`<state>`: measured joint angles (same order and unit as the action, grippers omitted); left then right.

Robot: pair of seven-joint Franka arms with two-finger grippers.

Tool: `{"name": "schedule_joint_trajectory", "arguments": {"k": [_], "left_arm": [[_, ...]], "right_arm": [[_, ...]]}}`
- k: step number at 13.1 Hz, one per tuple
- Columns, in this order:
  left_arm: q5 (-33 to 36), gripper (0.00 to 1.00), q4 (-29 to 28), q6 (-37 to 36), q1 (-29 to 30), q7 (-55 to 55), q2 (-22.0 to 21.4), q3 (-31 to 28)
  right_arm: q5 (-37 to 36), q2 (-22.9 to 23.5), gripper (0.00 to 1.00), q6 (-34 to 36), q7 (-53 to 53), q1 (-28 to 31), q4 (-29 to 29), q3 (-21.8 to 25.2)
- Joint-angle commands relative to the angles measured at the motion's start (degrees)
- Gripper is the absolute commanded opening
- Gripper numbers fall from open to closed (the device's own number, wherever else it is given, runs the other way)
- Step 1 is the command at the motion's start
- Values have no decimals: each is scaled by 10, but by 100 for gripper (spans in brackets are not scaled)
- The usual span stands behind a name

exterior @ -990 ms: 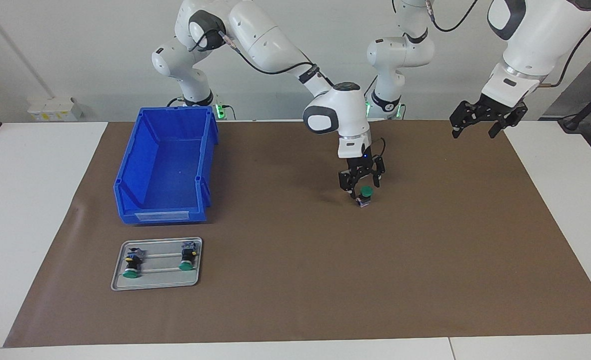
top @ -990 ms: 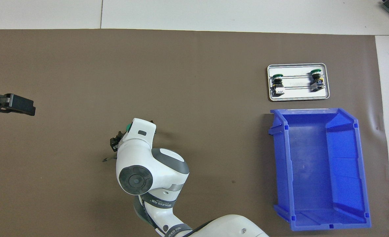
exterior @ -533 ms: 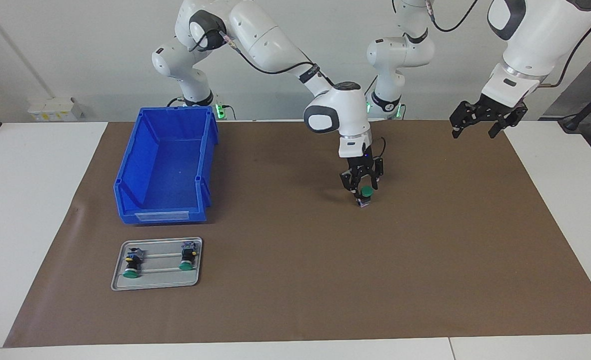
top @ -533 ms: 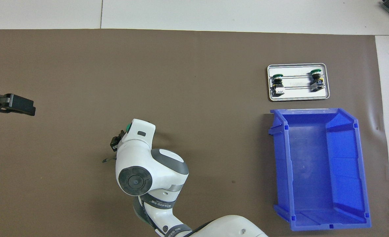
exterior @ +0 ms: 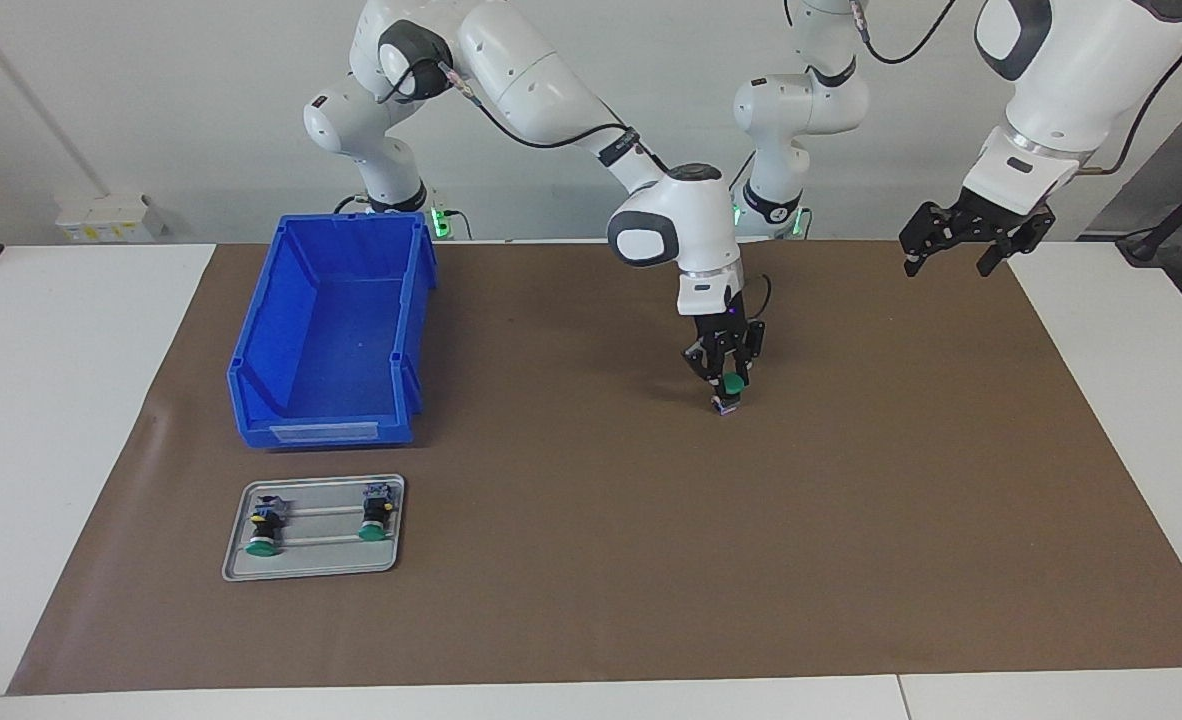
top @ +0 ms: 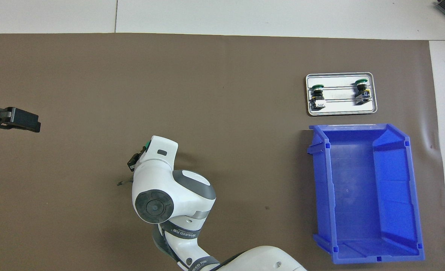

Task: Place and press button with both arms
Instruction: 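Lower the right gripper onto the green button and grasp it, then carry the button with the right gripper over the blue bin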

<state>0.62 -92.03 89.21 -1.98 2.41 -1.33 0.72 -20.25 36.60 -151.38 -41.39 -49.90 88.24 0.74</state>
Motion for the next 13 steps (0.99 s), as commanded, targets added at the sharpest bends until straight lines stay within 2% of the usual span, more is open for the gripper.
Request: {"name": "schedule_joint_trajectory", "arguments": {"k": [1, 3, 6, 9, 11, 13], "left_arm": [[-6, 100, -21, 11, 7, 4, -17, 3], [-6, 100, -21, 11, 7, 4, -17, 3], [-6, 100, -21, 11, 7, 4, -17, 3], [-6, 100, -21, 11, 7, 4, -17, 3], [-6, 100, -21, 11, 7, 4, -17, 3], [-6, 100, -21, 11, 7, 4, -17, 3]], "right_arm": [[-5, -2, 0, 17, -1, 15, -26, -1], [-5, -28, 0, 62, -3, 34, -35, -2], [-1, -100, 0, 112, 1, 81, -22, -4], [-1, -153, 0, 131, 10, 142, 10, -4], [0, -180, 0, 172, 31, 179, 15, -5], [25, -205, 0, 184, 58, 214, 34, -5]]}}
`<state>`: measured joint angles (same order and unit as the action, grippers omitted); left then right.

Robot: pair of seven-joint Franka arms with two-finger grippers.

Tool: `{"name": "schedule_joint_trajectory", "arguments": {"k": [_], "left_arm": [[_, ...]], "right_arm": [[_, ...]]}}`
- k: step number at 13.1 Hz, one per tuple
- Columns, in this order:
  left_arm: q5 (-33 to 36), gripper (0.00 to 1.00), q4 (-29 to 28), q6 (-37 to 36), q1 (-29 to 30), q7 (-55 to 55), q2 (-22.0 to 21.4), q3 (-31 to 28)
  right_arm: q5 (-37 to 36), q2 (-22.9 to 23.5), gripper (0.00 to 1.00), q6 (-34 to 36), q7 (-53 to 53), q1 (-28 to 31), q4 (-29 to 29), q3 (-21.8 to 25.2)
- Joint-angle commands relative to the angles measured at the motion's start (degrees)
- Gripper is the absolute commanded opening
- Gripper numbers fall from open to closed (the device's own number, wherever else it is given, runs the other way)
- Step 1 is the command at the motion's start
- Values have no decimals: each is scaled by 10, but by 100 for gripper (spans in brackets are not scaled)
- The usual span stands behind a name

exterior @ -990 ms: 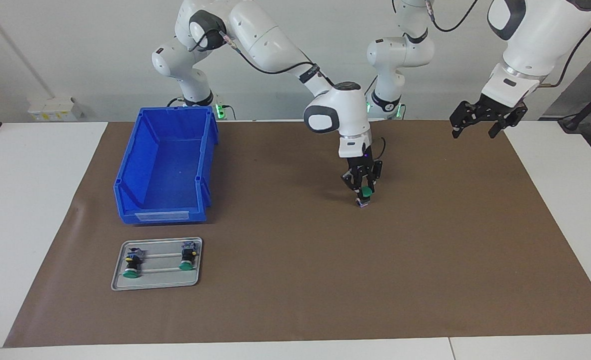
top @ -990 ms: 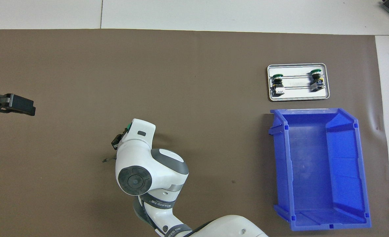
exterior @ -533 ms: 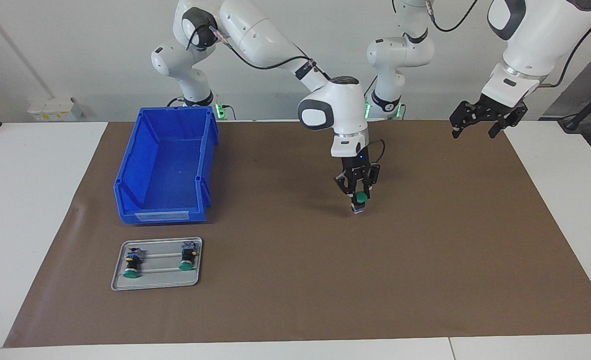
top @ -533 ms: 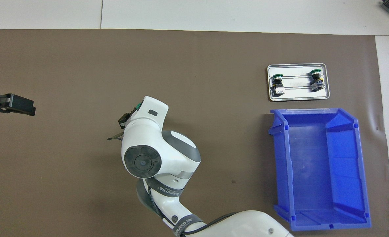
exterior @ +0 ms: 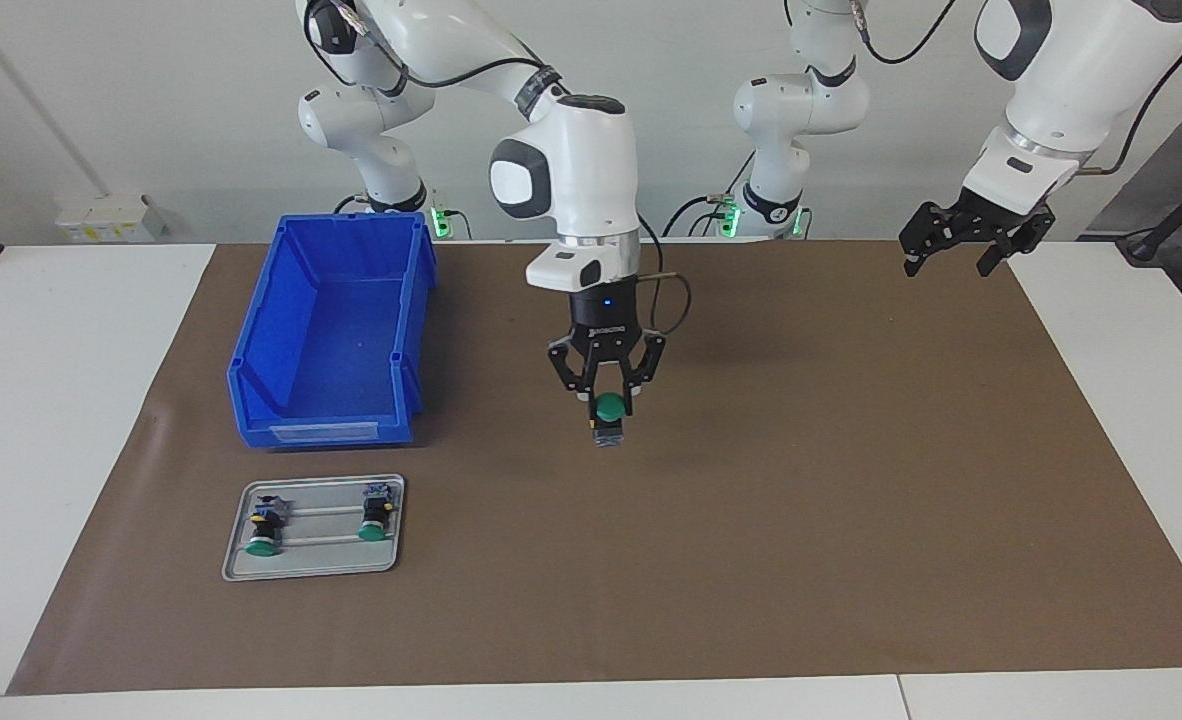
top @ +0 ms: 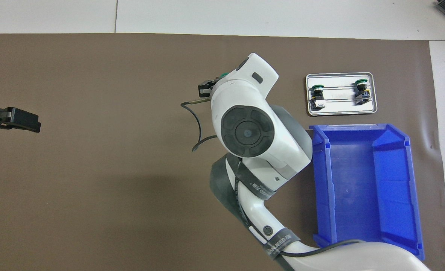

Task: Place and press button with both arms
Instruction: 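Carry the button with the right gripper over the blue bin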

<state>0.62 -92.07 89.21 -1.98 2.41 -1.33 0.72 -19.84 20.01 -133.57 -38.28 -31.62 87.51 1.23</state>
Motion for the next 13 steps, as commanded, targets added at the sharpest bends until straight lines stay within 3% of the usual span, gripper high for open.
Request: {"name": "schedule_joint_trajectory", "arguments": {"k": [1, 4, 7, 11, 13], "left_arm": [[-6, 100, -21, 11, 7, 4, -17, 3], [-6, 100, -21, 10, 7, 4, -17, 3], [-6, 100, -21, 11, 7, 4, -17, 3], [-6, 100, -21, 11, 7, 4, -17, 3], [-6, 100, -21, 10, 7, 4, -17, 3]], "right_arm": [[40, -58, 0, 7, 62, 55, 62, -10], [98, -144, 0, 36, 192, 124, 142, -9], [132, -200, 0, 101, 321, 202, 201, -9], [196, -260, 0, 81, 442, 296, 315, -8], [217, -297, 0, 19, 482, 321, 401, -7]]}}
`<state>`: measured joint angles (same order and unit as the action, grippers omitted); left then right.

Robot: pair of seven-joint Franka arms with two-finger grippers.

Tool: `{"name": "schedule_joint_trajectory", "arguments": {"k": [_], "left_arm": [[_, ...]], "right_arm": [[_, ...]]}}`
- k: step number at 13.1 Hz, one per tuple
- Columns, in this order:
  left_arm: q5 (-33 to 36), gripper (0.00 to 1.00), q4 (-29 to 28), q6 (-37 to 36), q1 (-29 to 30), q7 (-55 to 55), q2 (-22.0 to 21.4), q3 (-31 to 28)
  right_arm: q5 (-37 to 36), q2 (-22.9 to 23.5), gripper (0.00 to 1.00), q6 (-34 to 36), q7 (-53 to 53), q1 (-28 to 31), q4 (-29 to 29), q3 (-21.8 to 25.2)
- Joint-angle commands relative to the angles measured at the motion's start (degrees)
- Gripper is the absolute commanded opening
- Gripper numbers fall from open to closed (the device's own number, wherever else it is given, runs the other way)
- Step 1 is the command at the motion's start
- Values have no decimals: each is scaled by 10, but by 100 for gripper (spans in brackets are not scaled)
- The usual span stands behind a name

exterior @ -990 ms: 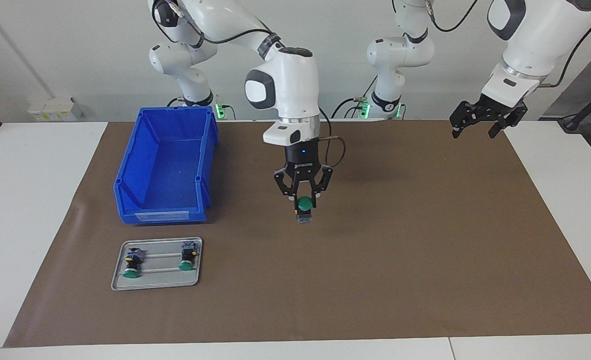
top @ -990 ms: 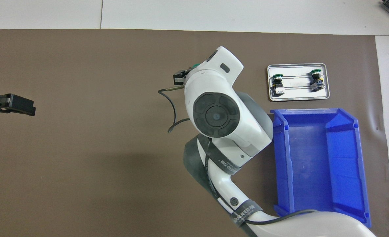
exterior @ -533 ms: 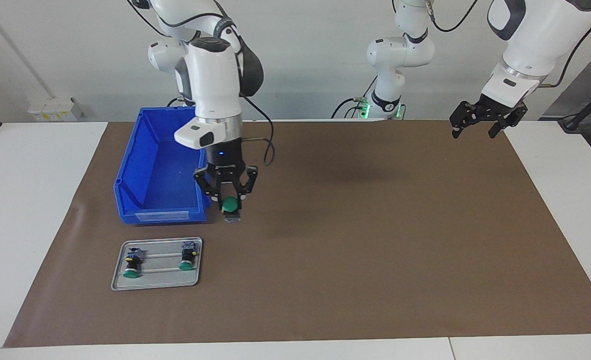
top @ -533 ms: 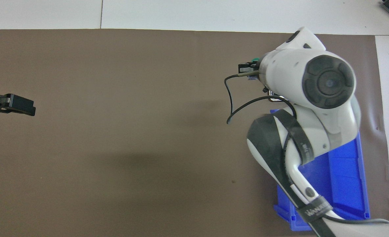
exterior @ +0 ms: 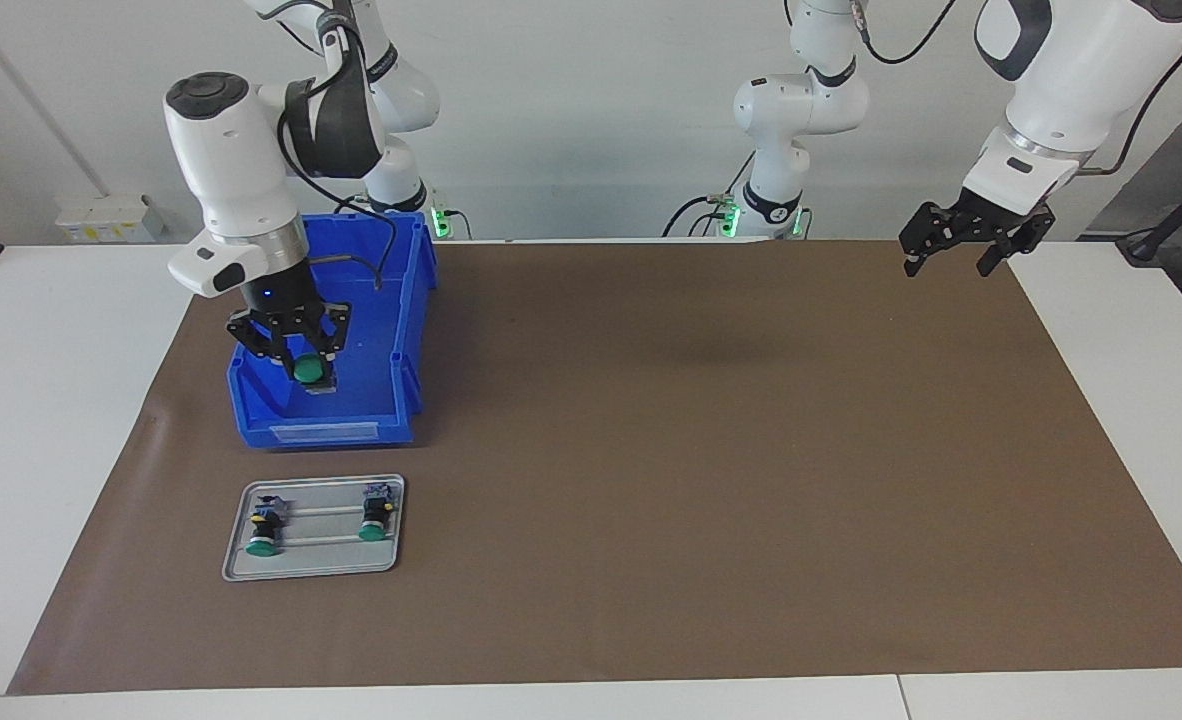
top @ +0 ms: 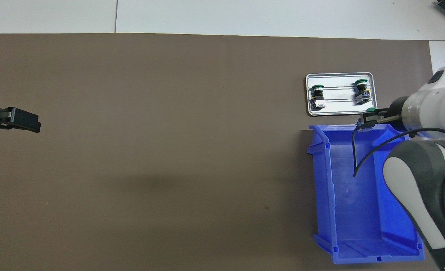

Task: Place and press button with both arms
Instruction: 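Carry the button with the right gripper over the blue bin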

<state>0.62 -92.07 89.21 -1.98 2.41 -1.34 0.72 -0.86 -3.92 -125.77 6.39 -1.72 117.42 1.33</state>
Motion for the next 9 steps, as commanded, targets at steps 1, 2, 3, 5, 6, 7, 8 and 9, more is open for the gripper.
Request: {"name": "schedule_joint_trajectory", "arguments": {"k": [1, 2, 3, 5, 6, 7, 8, 9], "left_arm": [[-6, 100, -21, 10, 7, 4, -17, 3], [-6, 100, -21, 11, 7, 4, -17, 3], [-6, 100, -21, 10, 7, 4, -17, 3], [-6, 100, -21, 10, 7, 4, -17, 3], [-6, 100, -21, 11, 7, 4, -17, 3], [-6, 100, -21, 11, 7, 4, -17, 3], [-6, 100, -21, 10, 7, 4, -17, 3], [-6, 100, -21, 10, 7, 4, -17, 3]], "right_arm": [[37, -77, 0, -87, 35, 22, 142, -8], [51, -92, 0, -110, 35, 22, 175, -8], [66, -103, 0, -140, 40, 22, 208, -8], [72, -109, 0, -174, 43, 22, 244, -7], [72, -110, 0, -178, 52, 22, 253, -7], [72, -111, 0, -183, 59, 23, 260, -6], [72, -113, 0, -200, 64, 29, 277, -4], [74, -113, 0, -228, 72, 35, 299, -4]]}}
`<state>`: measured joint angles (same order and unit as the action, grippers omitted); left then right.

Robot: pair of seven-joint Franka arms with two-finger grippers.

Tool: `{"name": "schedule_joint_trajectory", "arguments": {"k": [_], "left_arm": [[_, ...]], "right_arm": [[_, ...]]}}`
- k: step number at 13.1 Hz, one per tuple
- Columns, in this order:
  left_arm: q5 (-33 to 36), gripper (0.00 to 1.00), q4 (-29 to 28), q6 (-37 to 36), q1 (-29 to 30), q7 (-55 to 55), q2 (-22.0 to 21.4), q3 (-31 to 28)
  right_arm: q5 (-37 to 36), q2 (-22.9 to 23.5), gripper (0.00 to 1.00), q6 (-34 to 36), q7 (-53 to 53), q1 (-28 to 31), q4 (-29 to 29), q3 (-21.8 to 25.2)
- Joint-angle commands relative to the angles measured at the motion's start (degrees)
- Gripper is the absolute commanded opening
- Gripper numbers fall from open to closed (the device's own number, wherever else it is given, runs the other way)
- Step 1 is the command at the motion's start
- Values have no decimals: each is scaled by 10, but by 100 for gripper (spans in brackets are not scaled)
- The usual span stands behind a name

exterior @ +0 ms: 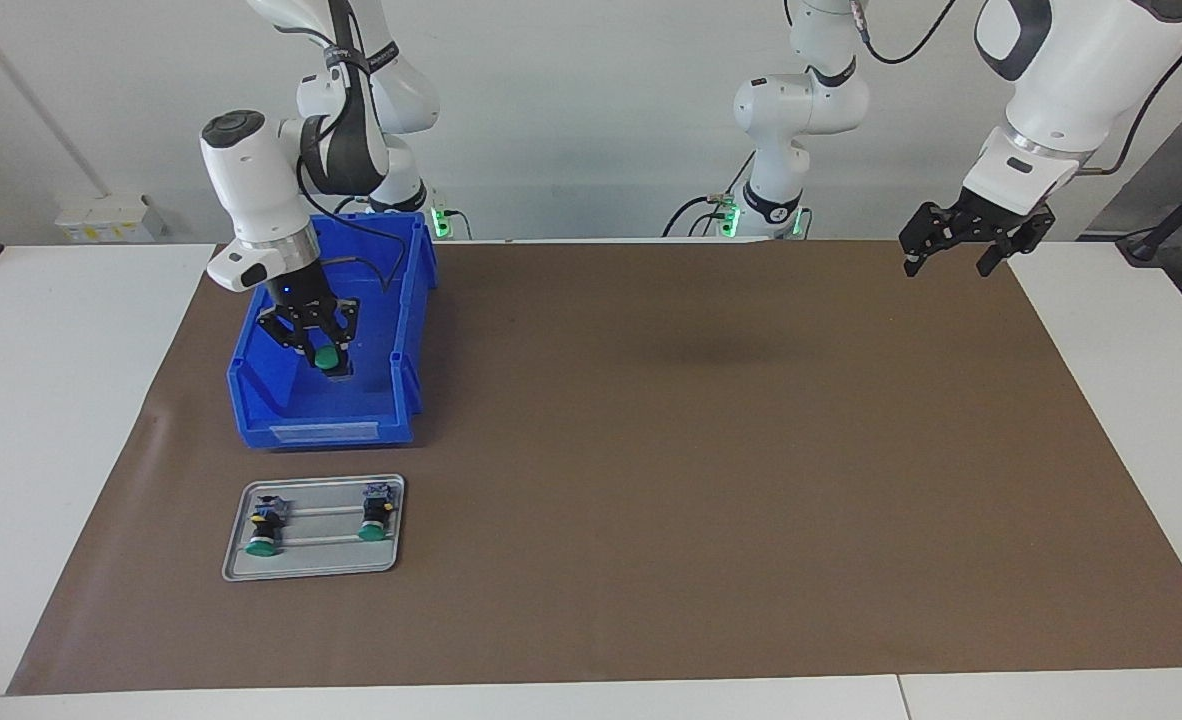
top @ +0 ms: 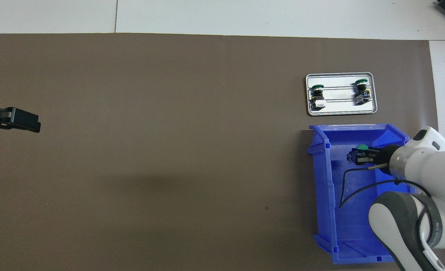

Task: Place and press button with both arms
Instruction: 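Carry the button with the right gripper over the blue bin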

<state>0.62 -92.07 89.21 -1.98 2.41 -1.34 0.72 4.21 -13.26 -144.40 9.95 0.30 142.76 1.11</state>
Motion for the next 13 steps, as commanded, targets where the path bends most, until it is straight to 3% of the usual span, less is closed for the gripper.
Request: {"name": "schedule_joint_trajectory", "arguments": {"k": [1, 5, 6, 7, 9, 10, 12, 13], "left_arm": [[-6, 100, -21, 11, 7, 4, -17, 3], [-6, 100, -21, 11, 7, 4, -17, 3], [-6, 100, -21, 10, 7, 4, -17, 3], [-6, 100, -21, 11, 7, 4, -17, 3], [-6, 100, -21, 10, 7, 4, -17, 3], [-6, 100, -21, 10, 7, 4, -17, 3], [-6, 100, -21, 10, 7, 4, -17, 3], [-6, 100, -21, 10, 7, 4, -17, 3]], "right_arm": [[23, -19, 0, -63, 37, 15, 63, -1], [32, -8, 0, -64, 31, 14, 68, -1], [38, -6, 14, -60, 31, 14, 68, -1], [38, -6, 39, -52, 31, 14, 68, -1], [38, -6, 69, -38, 31, 15, 67, -1], [38, -7, 74, -36, 31, 15, 67, -1], [38, -7, 94, -36, 30, 15, 67, -1], [38, -6, 97, -35, 24, 13, 65, -1]]}}
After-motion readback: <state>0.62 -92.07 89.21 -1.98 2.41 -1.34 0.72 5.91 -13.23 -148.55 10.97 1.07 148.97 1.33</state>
